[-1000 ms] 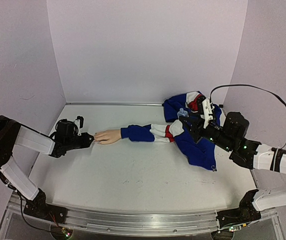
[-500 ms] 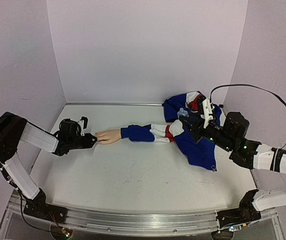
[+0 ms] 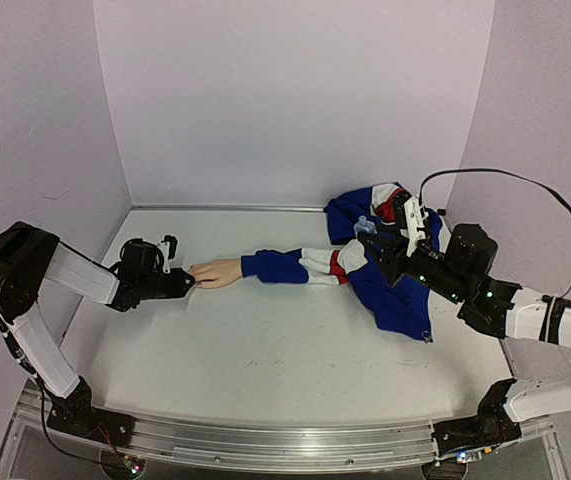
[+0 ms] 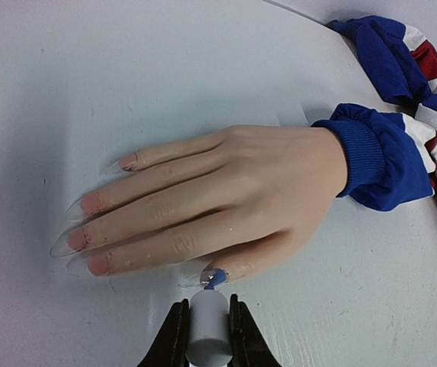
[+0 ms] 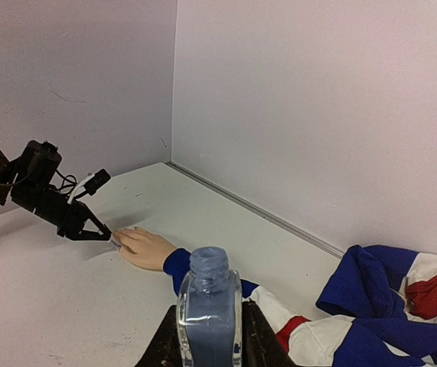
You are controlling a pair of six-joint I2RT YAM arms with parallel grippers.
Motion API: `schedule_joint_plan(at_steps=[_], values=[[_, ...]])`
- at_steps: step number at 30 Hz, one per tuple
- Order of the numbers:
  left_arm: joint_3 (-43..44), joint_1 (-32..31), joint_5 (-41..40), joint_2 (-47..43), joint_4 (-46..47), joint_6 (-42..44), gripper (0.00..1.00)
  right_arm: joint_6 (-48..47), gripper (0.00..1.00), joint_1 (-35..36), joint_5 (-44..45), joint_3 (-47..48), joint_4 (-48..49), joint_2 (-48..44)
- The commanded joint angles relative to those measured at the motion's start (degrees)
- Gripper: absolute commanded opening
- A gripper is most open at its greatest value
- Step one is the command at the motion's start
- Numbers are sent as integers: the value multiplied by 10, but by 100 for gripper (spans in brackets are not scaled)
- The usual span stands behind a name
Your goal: Paint the nails
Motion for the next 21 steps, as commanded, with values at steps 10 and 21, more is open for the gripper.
schedule_joint_plan(at_steps=[10, 21], values=[[20, -1, -12, 5, 13, -5, 0, 2, 0, -2, -6, 3, 45, -16], [22, -1, -24, 7, 13, -9, 0, 2, 0, -2, -6, 3, 45, -13]])
